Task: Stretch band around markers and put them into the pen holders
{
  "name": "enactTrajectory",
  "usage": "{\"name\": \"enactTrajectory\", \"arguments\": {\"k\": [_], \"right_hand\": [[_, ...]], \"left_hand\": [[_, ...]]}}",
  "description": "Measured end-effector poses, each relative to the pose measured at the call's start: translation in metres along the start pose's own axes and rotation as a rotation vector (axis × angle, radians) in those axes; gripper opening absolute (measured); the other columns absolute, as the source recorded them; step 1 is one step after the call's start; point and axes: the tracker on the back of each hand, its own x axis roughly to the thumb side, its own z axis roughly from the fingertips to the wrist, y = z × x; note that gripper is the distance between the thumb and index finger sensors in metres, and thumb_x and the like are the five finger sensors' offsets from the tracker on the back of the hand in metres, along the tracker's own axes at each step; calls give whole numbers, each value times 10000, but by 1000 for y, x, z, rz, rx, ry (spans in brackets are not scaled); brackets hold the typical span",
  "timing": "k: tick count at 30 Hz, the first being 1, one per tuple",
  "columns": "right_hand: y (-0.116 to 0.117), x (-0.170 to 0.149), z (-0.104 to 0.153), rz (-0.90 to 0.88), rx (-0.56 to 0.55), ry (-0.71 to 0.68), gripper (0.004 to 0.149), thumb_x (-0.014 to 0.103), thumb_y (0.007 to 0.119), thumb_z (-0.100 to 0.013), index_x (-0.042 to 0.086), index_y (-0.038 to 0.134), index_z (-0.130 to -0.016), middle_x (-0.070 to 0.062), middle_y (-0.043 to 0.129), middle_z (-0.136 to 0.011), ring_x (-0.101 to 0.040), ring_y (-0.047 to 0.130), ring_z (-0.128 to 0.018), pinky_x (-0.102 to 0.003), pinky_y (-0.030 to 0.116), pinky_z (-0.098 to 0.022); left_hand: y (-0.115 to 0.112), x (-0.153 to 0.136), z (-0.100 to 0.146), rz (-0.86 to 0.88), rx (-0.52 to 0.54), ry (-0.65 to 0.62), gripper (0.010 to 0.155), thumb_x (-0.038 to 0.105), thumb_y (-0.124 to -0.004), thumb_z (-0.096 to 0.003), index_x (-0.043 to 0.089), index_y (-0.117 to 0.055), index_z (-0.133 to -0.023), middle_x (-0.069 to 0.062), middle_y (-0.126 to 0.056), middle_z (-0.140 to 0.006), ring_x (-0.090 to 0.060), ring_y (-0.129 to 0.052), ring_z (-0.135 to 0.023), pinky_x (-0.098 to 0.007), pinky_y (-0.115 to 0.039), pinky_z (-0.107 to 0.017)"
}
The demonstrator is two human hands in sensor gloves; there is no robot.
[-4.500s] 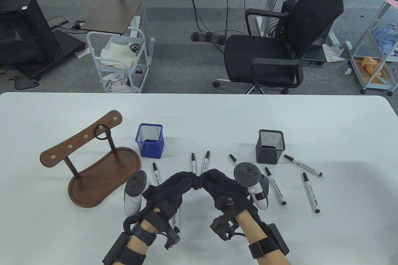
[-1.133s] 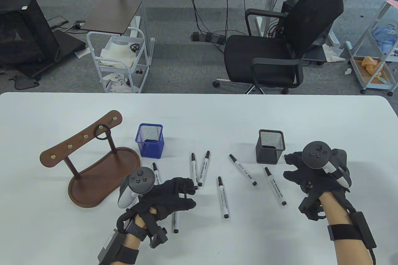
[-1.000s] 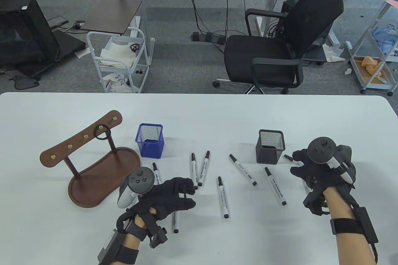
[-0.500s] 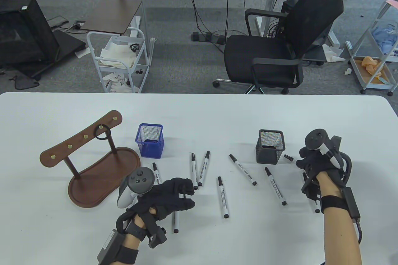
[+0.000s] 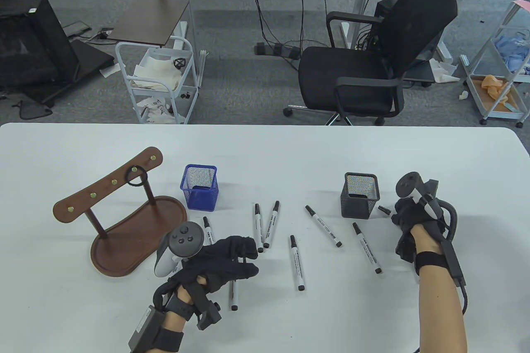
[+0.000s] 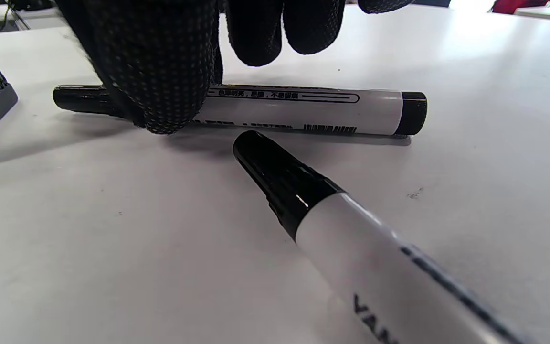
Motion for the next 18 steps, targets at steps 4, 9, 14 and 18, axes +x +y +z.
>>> {"name": "enactTrajectory", "arguments": {"k": [4, 9, 14, 18], "right_hand": [[3, 1, -1, 4, -11, 8, 440, 330, 931, -444, 301, 826, -871, -7, 657, -1128, -329, 573, -1044, -603, 451, -798], [4, 1, -1, 6, 14, 10, 431, 322, 903, -464, 314, 793, -880, -7, 630, -1139, -332, 554, -1047, -605, 435, -800], [-5, 0, 2, -14, 36, 8, 447, 314, 883, -477, 285, 768, -908, -24, 571, -1168, -348, 502, -1063, -620, 399, -798], [-15, -2, 9, -43, 28, 0, 480, 307, 854, -494, 224, 703, -941, -68, 571, -1167, -381, 506, -1055, -619, 411, -792]], "left_hand": [[0, 0, 1, 2, 0, 0, 726, 458, -941, -488, 124, -636, -1057, -105, -844, -1049, -462, -685, -1041, -696, -550, -743], [2, 1, 2, 5, 7, -6, 721, 456, -940, -489, 123, -641, -1055, -104, -847, -1047, -463, -681, -1041, -696, -551, -744], [2, 0, 2, 10, 6, -6, 720, 454, -940, -490, 124, -640, -1056, -107, -847, -1046, -464, -681, -1042, -697, -550, -743], [1, 1, 2, 8, 2, -6, 716, 451, -939, -492, 123, -641, -1055, -107, -845, -1048, -464, -681, -1042, -698, -548, -743]]}}
